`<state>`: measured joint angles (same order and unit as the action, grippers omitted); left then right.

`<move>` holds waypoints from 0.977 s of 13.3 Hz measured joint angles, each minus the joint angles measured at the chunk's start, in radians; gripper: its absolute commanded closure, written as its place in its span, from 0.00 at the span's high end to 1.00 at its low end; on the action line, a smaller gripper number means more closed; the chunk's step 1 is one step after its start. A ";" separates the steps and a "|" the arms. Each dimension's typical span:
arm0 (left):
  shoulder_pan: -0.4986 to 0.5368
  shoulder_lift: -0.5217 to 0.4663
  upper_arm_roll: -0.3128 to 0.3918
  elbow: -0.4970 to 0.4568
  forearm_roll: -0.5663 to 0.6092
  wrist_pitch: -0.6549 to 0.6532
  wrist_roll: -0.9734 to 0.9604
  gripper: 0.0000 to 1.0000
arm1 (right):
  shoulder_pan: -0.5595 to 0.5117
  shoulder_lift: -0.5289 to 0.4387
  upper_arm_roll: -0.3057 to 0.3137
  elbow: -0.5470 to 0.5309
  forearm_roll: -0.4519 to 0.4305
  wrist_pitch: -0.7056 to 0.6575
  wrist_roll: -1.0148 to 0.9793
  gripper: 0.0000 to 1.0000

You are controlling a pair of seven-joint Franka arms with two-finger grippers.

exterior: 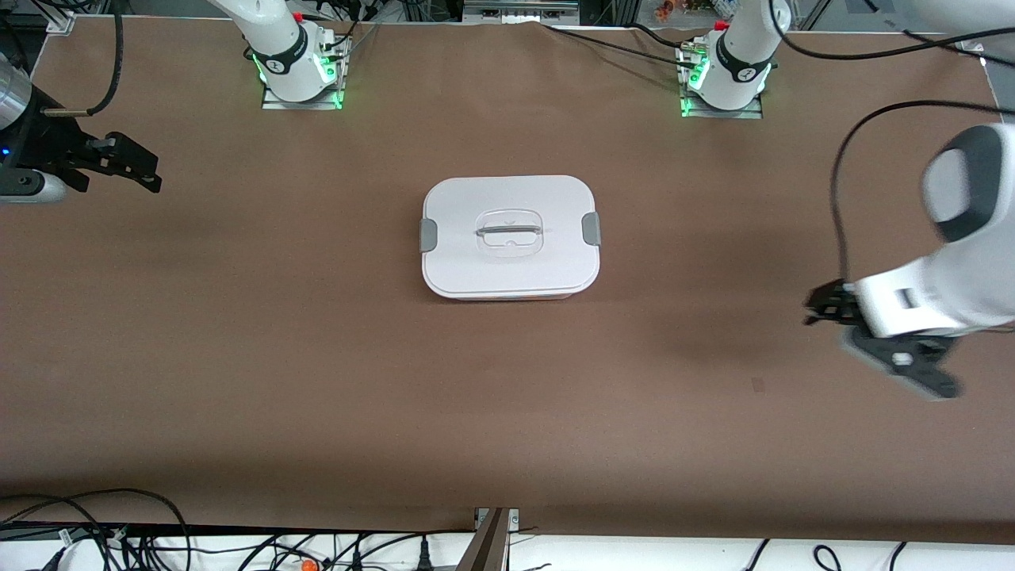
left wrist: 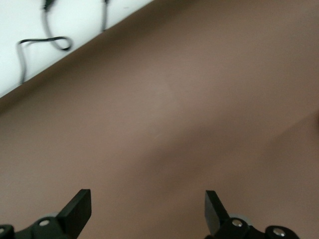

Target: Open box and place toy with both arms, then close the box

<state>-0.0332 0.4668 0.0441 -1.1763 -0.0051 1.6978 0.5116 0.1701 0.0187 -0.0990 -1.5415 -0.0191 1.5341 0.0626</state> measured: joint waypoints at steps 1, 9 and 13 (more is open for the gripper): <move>0.027 -0.031 0.016 -0.002 0.000 -0.010 0.000 1.00 | 0.000 0.000 0.000 0.000 0.000 0.000 0.000 1.00; 0.053 -0.265 -0.016 -0.161 -0.004 -0.171 -0.427 1.00 | 0.000 0.001 0.000 0.000 0.000 0.000 0.000 1.00; 0.053 -0.270 -0.018 -0.206 -0.005 -0.178 -0.448 1.00 | 0.000 0.002 0.000 0.000 0.000 0.000 0.000 1.00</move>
<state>0.0193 0.1972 0.0265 -1.3826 -0.0098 1.5197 0.0634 0.1702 0.0207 -0.0990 -1.5419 -0.0191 1.5341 0.0626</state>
